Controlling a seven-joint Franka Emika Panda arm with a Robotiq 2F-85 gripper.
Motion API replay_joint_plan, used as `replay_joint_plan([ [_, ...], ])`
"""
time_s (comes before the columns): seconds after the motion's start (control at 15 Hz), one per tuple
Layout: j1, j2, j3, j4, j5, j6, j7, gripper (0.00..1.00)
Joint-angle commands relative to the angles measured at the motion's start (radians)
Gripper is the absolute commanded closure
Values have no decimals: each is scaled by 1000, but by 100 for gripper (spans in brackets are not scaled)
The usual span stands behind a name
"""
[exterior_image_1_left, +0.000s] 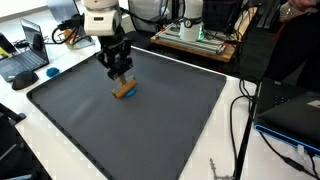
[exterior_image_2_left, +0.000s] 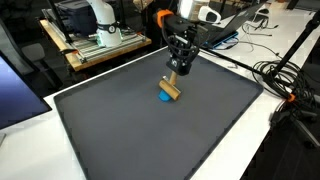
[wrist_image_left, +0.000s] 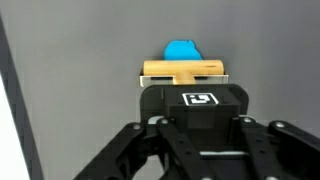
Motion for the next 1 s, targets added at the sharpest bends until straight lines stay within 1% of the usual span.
replay_joint_plan([
  [0.0, -1, 42, 18, 13, 50, 4, -25, 79],
  [0.8, -3, 46, 29, 16, 75, 8, -29, 79],
  [0.93, -8, 9, 27, 3, 84, 10, -22, 79],
])
